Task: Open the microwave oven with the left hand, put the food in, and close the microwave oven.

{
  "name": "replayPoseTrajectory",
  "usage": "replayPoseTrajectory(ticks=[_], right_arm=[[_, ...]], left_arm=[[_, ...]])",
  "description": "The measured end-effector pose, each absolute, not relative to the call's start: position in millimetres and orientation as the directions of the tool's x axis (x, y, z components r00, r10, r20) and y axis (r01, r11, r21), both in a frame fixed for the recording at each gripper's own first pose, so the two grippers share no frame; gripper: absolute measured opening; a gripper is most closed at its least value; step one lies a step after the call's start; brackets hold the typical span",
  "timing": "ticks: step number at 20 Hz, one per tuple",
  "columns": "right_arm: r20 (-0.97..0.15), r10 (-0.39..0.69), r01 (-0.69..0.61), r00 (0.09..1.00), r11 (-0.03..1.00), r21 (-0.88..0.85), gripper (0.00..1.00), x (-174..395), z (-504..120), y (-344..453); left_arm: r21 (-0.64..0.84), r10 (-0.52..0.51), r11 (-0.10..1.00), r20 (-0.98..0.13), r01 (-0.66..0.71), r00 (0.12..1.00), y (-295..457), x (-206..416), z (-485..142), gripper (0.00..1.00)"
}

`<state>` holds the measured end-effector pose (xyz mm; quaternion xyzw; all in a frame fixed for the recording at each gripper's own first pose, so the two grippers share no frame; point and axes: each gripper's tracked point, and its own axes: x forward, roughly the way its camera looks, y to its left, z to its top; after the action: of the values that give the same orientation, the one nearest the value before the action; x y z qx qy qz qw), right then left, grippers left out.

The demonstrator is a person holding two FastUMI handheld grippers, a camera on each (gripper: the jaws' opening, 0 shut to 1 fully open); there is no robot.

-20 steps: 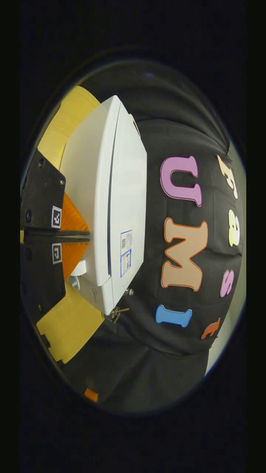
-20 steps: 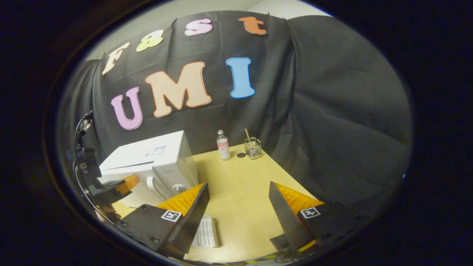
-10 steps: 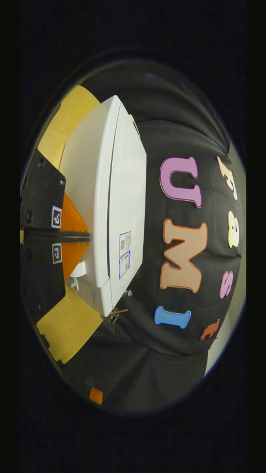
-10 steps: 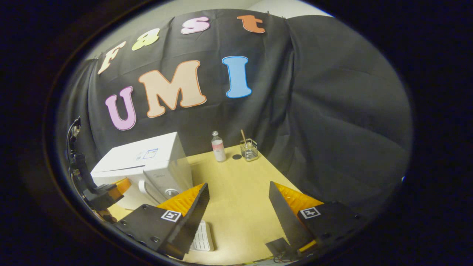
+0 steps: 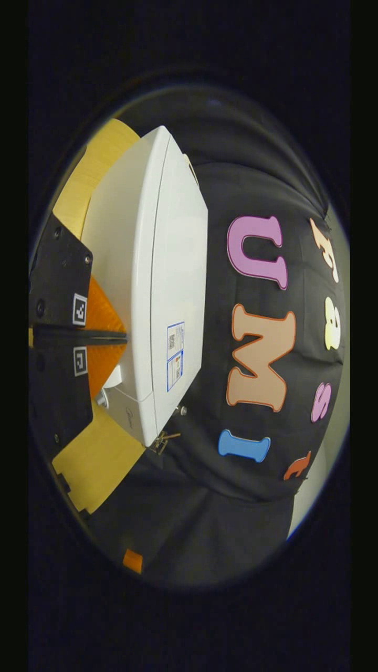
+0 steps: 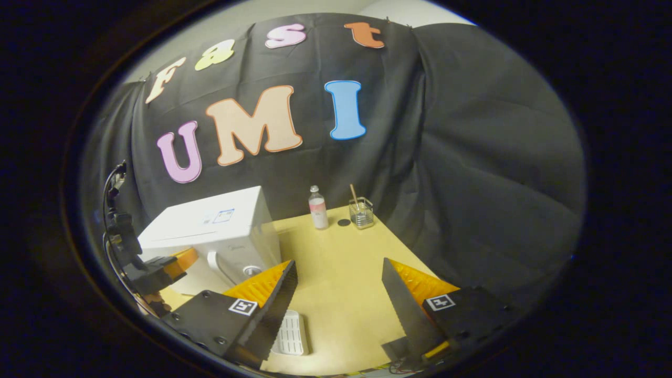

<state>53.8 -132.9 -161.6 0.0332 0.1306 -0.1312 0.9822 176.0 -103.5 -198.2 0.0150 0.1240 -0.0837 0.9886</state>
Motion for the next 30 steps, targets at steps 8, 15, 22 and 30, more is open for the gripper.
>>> replayPoseTrajectory(ticks=[8, 15, 22, 30], right_arm=[[-0.249, -0.122, 0.132, 0.961, 0.991, 0.022, 1.0, 86, -152, -97], [-0.155, -0.041, 0.03, 0.987, 0.997, -0.069, 0.92, 112, -111, -67], [-0.121, 0.038, -0.046, 0.992, 0.997, -0.065, 0.92, 117, -94, -24], [-0.119, 0.08, -0.085, 0.99, 0.995, -0.044, 0.92, 105, -93, -5]], left_arm=[[-0.007, -0.082, 0.997, -0.179, 0.082, 0.98, -69, 129, -150, 0.01], [-0.001, 0.07, 0.998, -0.082, -0.07, 0.994, 2, 84, -92, 0.06], [0.03, 0.121, 0.992, -0.031, -0.12, 0.992, 23, 65, -66, 0.96], [0.083, 0.133, 0.988, -0.009, -0.131, 0.991, 25, 44, -56, 0.96]])
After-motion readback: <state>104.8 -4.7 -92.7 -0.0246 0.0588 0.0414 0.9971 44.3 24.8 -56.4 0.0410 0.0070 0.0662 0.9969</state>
